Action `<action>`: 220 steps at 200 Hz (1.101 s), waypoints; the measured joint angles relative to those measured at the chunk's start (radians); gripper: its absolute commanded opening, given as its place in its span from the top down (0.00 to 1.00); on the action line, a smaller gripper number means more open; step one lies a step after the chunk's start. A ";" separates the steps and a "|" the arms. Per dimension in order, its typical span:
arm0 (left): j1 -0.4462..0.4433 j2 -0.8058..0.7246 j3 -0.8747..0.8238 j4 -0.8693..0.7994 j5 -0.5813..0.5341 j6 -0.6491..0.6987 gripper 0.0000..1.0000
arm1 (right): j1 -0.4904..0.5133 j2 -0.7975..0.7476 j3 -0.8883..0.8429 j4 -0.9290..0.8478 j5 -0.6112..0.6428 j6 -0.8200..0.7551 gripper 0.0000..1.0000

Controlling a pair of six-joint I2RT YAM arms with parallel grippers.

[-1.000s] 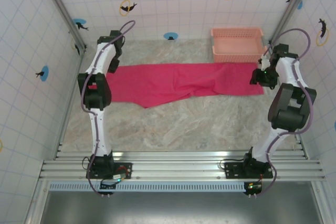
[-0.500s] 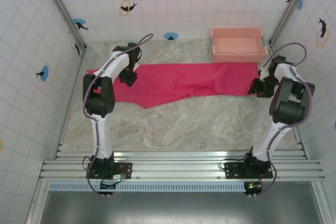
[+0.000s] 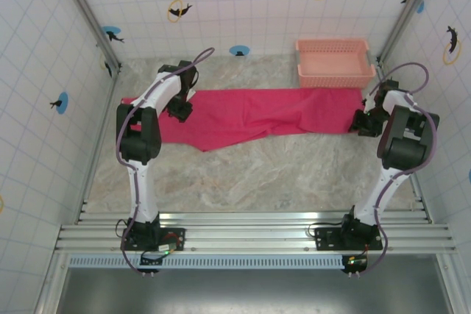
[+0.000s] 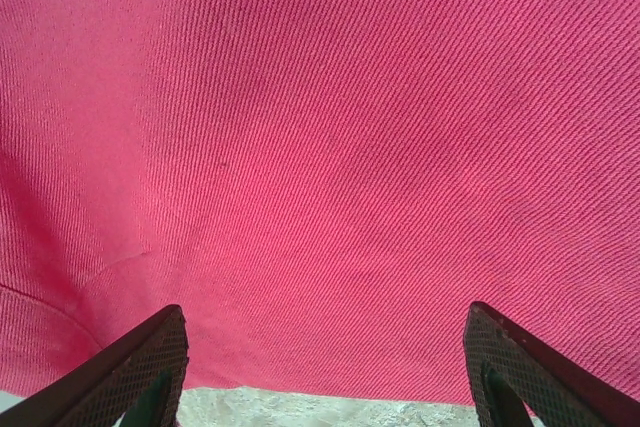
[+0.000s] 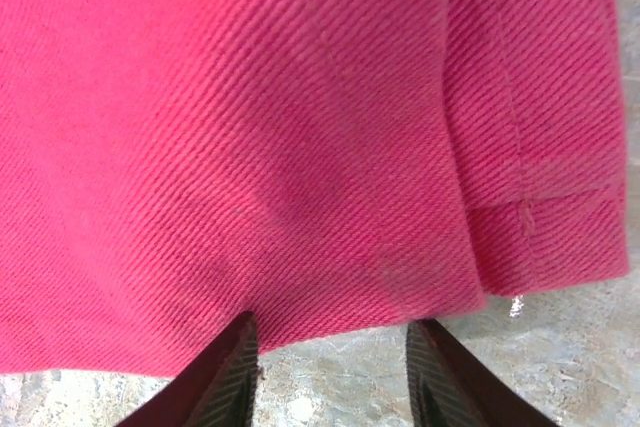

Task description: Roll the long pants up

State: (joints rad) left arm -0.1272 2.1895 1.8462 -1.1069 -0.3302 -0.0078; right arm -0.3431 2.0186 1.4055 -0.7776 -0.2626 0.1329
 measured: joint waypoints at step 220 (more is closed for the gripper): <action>0.000 0.037 -0.031 -0.043 -0.031 0.001 0.27 | -0.075 0.000 0.056 0.049 0.025 0.077 0.89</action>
State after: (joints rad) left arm -0.1272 2.2265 1.8149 -1.1500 -0.3614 -0.0071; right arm -0.4183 2.0186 1.4612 -0.7288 -0.2379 0.2104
